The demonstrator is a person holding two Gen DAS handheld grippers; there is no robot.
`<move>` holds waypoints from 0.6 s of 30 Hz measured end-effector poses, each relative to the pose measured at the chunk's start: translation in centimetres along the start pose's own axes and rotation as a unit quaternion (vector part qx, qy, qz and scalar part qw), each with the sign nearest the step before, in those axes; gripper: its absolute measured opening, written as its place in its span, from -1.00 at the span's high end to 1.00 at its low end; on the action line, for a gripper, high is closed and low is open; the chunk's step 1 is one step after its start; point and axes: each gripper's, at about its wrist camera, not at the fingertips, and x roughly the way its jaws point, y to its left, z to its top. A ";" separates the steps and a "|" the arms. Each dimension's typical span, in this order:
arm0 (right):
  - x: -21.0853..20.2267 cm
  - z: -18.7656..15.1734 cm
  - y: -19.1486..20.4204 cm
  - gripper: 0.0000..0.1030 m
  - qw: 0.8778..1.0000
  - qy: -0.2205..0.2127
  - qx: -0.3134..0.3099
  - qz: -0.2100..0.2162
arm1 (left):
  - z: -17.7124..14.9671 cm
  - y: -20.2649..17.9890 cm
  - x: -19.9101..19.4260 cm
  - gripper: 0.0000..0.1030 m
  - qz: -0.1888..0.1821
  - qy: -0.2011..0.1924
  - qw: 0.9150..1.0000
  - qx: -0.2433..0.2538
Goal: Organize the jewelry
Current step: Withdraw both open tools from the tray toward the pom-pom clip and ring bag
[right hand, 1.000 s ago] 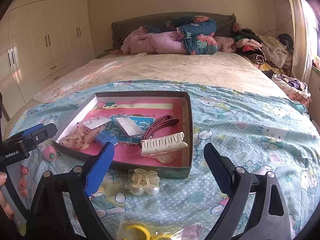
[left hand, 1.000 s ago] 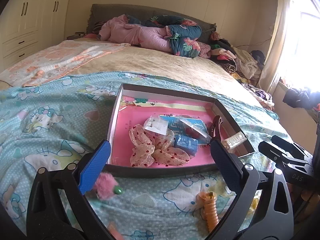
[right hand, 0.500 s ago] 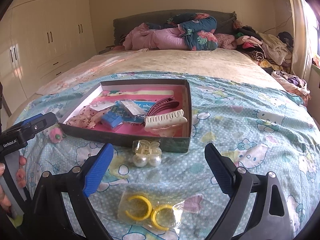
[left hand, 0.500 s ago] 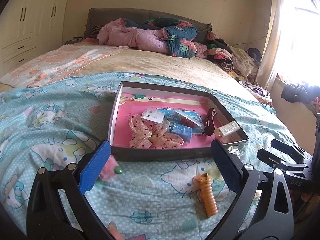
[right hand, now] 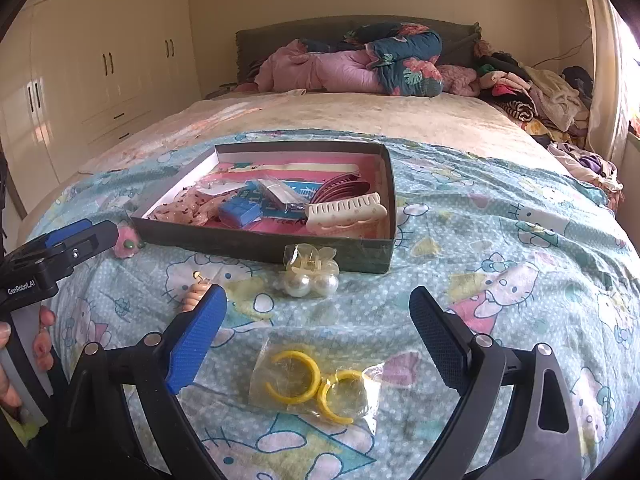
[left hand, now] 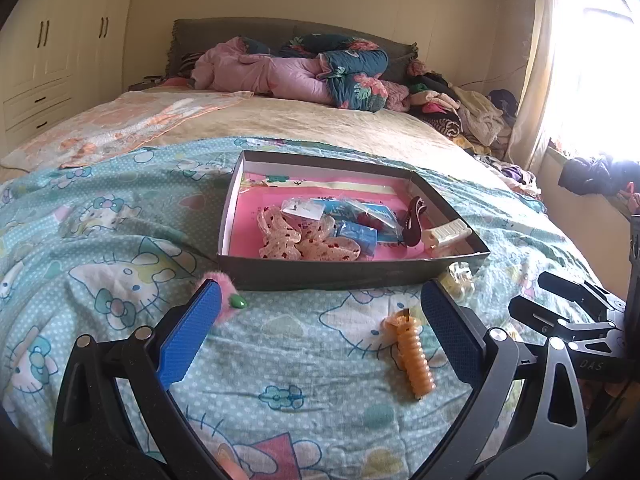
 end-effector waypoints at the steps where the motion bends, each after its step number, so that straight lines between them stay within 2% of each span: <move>1: -0.1 -0.2 0.1 -0.75 1.000 0.000 0.000 0.000 | -0.1 0.0 0.0 -0.77 0.000 0.001 1.000 0.001; 18: -0.4 -1.8 2.5 -0.75 0.999 0.014 -0.020 0.025 | -1.7 1.5 -0.9 -0.77 0.024 0.010 1.000 -0.009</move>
